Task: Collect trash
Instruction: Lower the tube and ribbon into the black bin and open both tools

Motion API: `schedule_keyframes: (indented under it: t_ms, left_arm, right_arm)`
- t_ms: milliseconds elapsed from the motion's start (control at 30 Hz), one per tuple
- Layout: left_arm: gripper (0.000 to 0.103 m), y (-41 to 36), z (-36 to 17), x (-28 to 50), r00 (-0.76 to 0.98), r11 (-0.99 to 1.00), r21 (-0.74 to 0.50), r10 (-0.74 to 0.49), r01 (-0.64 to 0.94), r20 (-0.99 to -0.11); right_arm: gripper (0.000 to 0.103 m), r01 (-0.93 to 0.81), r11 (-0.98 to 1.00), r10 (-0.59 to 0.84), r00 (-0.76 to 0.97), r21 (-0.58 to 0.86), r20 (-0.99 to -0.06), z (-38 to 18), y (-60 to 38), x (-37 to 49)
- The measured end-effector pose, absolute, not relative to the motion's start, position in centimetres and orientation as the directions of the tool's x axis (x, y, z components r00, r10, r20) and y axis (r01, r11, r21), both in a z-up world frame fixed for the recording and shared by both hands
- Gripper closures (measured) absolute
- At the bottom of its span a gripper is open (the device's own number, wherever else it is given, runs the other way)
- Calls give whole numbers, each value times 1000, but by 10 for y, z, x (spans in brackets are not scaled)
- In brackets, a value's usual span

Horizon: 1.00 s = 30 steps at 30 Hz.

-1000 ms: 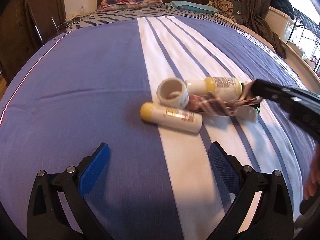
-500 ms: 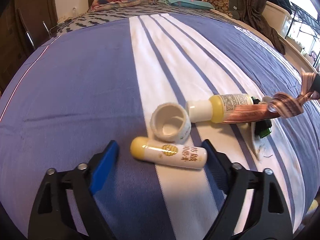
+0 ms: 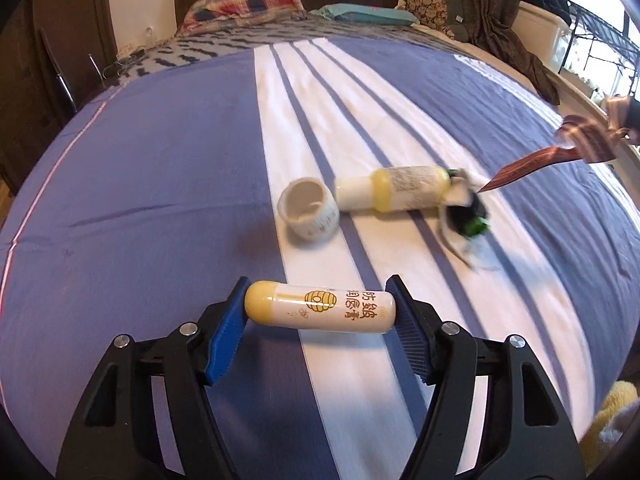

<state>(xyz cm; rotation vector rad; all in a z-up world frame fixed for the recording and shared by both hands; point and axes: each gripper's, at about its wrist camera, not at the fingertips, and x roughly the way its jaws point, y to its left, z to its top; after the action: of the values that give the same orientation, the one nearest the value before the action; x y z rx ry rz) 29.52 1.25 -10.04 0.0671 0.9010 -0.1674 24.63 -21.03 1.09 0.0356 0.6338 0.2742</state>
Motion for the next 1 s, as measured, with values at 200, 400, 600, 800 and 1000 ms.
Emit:
schedule_keyframes:
  t_ms: [200,400,600,800,1000]
  left_arm:
    - [38,11,-59,236,658,985,-35,-140,170,-740]
    - [38,0,-13,165,727,979,-36,-171,198,-665]
    - [38,-19,14,102,766,968,-23,-213,251,-607]
    - [38,-31,3,55,765,962,-41,-241,270,-597]
    - [38,-34,-26,20,734,961,-78,-254,266,-629]
  right_arm:
    - [94,-245,963,265,780,112,-567,19,-216,211]
    - [94,-225,968,247,791,110,-560,26,-227,169]
    - [94,-211,970,241,803,117,-545,29,-239,119]
    - [94,-220,967,254,794,130,-552,18,-241,74]
    - [94,-231,958,287,746,170,-601,-18,-240,38]
